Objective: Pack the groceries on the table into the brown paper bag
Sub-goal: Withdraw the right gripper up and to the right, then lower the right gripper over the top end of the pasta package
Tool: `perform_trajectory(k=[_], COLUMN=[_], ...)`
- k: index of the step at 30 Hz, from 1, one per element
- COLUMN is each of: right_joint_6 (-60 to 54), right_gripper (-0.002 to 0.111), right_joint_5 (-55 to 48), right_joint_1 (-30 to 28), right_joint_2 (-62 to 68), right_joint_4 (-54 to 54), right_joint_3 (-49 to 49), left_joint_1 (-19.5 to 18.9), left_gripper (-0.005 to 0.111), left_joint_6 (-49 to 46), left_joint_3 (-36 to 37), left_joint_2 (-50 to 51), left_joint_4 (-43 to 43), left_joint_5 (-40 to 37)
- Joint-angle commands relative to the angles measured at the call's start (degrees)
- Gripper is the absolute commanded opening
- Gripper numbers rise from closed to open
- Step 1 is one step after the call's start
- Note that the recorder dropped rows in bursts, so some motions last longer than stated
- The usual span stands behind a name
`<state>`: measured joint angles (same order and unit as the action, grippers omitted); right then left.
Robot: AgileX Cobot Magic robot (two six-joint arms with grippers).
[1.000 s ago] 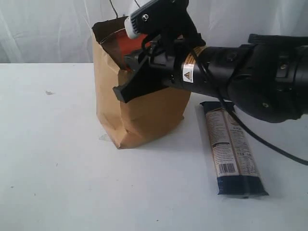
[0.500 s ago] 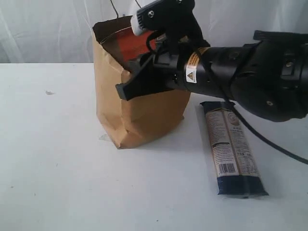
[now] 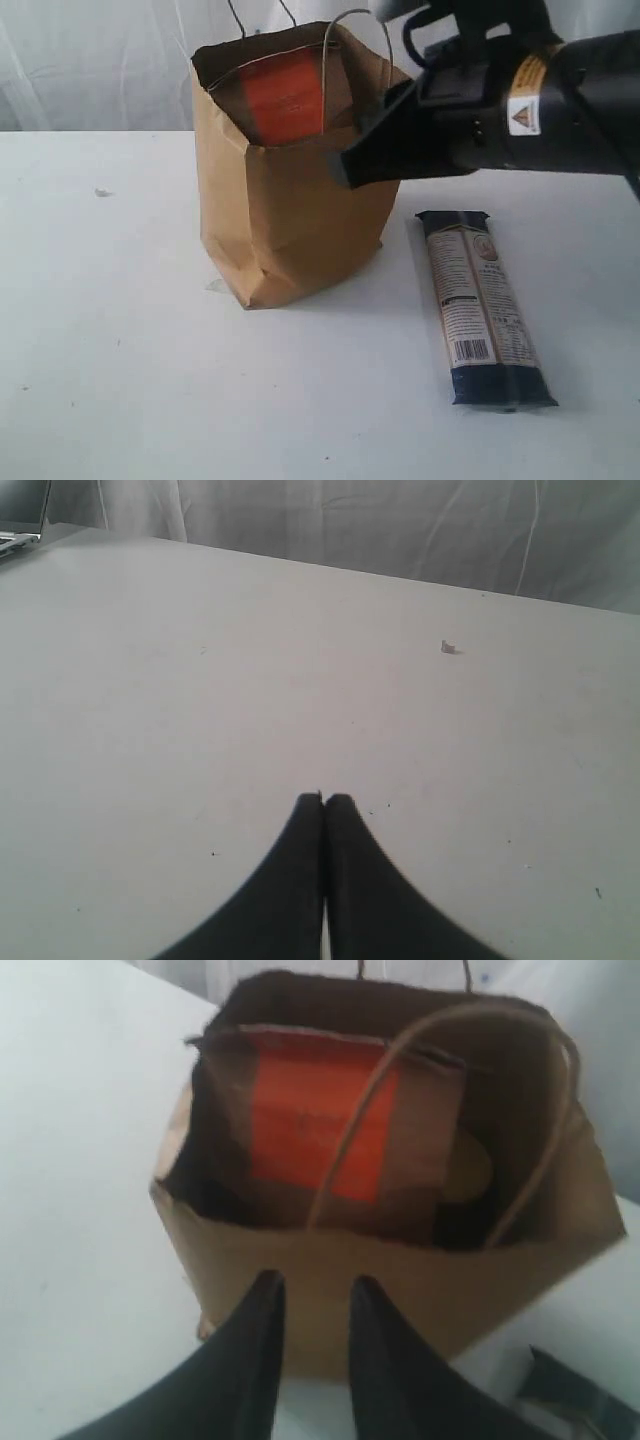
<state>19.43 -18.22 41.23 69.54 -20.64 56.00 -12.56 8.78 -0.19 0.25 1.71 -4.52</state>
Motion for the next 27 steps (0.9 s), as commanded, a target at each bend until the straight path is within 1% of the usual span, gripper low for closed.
perform_trajectory(k=[1,5,8,10,13,14,17,19,21,22,23,24,25,26,27], right_joint_6=[-2.1,-4.9,-4.9,-4.3,-1.1,3.7,13.1,19.5,24.6,27.5,26.5,24.1,14.6,6.3,-4.9], right_gripper=[0.022,0.022,0.022,0.022,0.022,0.02,0.015,0.012,0.012,0.012,0.012,0.012,0.012,0.012,0.012], right_joint_5=[-18.8,-34.3,-37.4,-37.2,-34.9,-32.8,-31.5,-29.9,-28.3,-25.9,-22.7,-20.5,-19.1,-19.3,-21.1], right_joint_1=[-0.1,-0.1,-0.1,-0.1,-0.4,-1.5,-4.0,-6.7,-10.1,-15.0,-19.7,-22.2,-26.2,-28.3,-30.5], right_joint_2=[-2.9,-2.8,-2.8,-2.8,-2.8,-2.6,-1.6,-0.5,1.3,4.0,6.8,9.1,12.4,15.0,18.8], right_joint_4=[0.0,-4.2,-9.8,-14.3,-24.6,-32.3,-41.1,-45.4,-46.9,-44.0,-38.4,-32.7,-21.1,-13.8,-0.8], right_joint_3=[-0.1,-1.7,-5.0,-7.4,-10.8,-11.9,-12.1,-12.1,-11.7,-10.6,-9.3,-8.2,-6.6,-5.2,-3.0], left_joint_1=[0.1,0.1,0.1,0.1,0.1,0.1,0.1,0.1,0.1,0.1,0.1,0.1,0.1,0.1,0.1], left_gripper=[0.0,0.0,0.0,0.0,0.0,0.0,0.0,0.0,0.0,0.0,0.0,0.0,0.0,0.0,0.0], left_joint_6=[0.0,0.0,0.0,0.0,0.0,0.0,0.0,0.0,0.0,0.0,0.0,0.0,0.0,0.0,0.0], left_joint_3=[0.2,0.2,0.2,0.2,0.2,0.2,0.2,0.2,0.2,0.2,0.2,0.2,0.2,0.2,0.2], left_joint_2=[-0.3,-0.3,-0.3,-0.3,-0.3,-0.3,-0.3,-0.3,-0.3,-0.3,-0.3,-0.3,-0.3,-0.3,-0.3], left_joint_4=[-0.2,-0.2,-0.2,-0.2,-0.2,-0.2,-0.2,-0.2,-0.2,-0.2,-0.2,-0.2,-0.2,-0.2,-0.2], left_joint_5=[0.2,0.2,0.2,0.2,0.2,0.2,0.2,0.2,0.2,0.2,0.2,0.2,0.2,0.2,0.2])
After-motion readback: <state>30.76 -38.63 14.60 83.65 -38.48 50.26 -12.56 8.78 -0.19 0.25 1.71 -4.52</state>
